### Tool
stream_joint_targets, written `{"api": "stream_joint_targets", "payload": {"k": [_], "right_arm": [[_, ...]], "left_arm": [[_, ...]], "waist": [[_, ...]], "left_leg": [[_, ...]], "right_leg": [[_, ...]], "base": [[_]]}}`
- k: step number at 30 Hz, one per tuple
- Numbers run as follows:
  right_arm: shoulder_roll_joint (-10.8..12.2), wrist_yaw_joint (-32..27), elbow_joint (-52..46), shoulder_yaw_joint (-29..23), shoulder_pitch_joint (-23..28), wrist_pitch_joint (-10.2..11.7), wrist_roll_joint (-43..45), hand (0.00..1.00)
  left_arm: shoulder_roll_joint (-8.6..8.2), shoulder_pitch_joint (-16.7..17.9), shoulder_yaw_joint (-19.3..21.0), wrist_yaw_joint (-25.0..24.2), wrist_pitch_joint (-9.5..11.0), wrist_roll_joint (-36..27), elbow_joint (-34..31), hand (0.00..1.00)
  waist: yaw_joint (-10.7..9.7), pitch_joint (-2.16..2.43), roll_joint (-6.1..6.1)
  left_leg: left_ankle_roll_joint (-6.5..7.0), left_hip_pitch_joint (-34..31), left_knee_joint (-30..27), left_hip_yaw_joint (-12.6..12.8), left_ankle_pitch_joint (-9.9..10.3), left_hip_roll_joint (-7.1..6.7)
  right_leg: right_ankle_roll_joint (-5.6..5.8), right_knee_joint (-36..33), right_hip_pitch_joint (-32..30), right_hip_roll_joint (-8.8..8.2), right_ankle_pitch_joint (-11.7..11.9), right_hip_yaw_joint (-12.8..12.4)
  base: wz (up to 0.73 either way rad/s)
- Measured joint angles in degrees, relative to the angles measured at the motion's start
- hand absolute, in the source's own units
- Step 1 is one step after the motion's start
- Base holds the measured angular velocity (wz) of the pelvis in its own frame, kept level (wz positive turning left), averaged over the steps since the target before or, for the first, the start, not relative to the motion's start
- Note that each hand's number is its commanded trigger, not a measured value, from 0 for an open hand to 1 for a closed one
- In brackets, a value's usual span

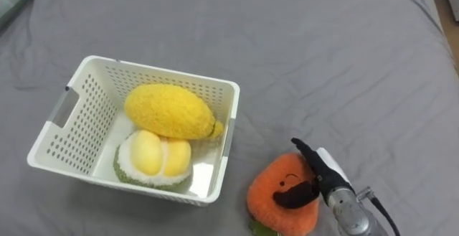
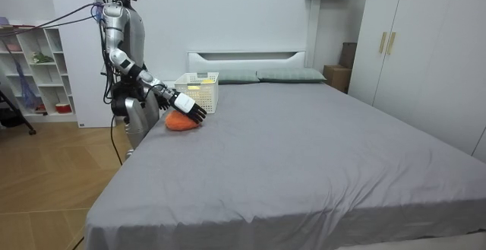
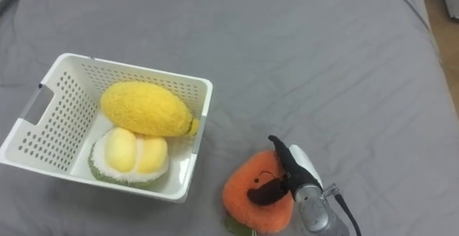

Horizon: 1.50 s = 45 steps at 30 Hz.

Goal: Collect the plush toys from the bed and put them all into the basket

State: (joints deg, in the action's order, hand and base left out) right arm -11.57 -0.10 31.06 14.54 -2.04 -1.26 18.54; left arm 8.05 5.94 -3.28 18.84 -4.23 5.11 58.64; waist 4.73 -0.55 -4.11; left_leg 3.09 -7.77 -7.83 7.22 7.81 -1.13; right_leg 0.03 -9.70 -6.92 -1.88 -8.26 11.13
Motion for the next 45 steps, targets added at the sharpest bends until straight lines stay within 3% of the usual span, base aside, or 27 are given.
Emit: {"api": "stream_joint_targets", "payload": {"k": [4,11,12,13,23,45], "right_arm": [[0.45,1.02,-0.06,0.0,-0.36,-0.02,0.28,0.0],[0.38,2.58,3.27,-0.09,-3.42,0.3,0.98,0.0],[0.38,2.72,3.96,-0.11,-3.78,0.49,0.97,0.27],[0.26,2.79,4.52,-0.06,-4.08,0.66,0.95,0.98],[-0.03,1.59,8.14,-0.17,-5.35,1.95,1.94,1.0],[0.81,2.59,6.01,-0.08,-4.27,1.22,2.24,1.0]], "left_arm": [[0.69,-0.23,0.06,-0.85,-0.48,0.0,0.0,0.0],[0.75,-1.73,0.24,-1.14,-0.79,0.05,1.22,0.0],[0.77,-1.79,0.29,-1.19,-0.79,0.03,1.33,0.0],[0.79,-2.07,0.29,-1.3,-0.78,0.03,1.62,0.0],[0.88,-2.54,0.25,-1.62,-0.69,-0.03,2.21,0.0],[0.35,-2.48,0.88,-0.27,-0.64,0.0,2.08,0.0]], "waist": [[-0.31,-0.23,-0.32],[-1.14,-0.24,-0.33],[-1.17,-0.24,-0.32],[-1.17,-0.24,-0.32],[-1.11,-0.25,-0.29],[-1.04,-0.09,-0.49]], "left_leg": [[-0.01,-0.24,0.02,-0.03,0.01,0.03],[0.0,-1.66,-0.78,-0.56,0.01,-0.01],[-0.01,-1.65,-0.79,-0.57,0.01,0.01],[-0.01,-1.67,-0.82,-0.68,0.01,0.02],[-0.01,-1.61,-0.87,-0.84,0.0,0.01],[-0.01,-1.46,-0.89,-0.72,-0.02,0.0]], "right_leg": [[0.0,0.09,-0.12,0.03,0.0,0.3],[-0.1,0.01,-0.99,0.0,0.07,0.8],[-0.1,0.0,-0.97,0.0,0.07,0.79],[-0.12,0.0,-0.97,-0.01,0.08,0.84],[-0.16,0.0,-0.83,0.01,0.11,0.53],[-0.16,-0.01,-0.73,-0.01,0.11,0.41]], "base": [[0.01],[0.04],[0.0],[0.0],[0.01],[0.0]]}}
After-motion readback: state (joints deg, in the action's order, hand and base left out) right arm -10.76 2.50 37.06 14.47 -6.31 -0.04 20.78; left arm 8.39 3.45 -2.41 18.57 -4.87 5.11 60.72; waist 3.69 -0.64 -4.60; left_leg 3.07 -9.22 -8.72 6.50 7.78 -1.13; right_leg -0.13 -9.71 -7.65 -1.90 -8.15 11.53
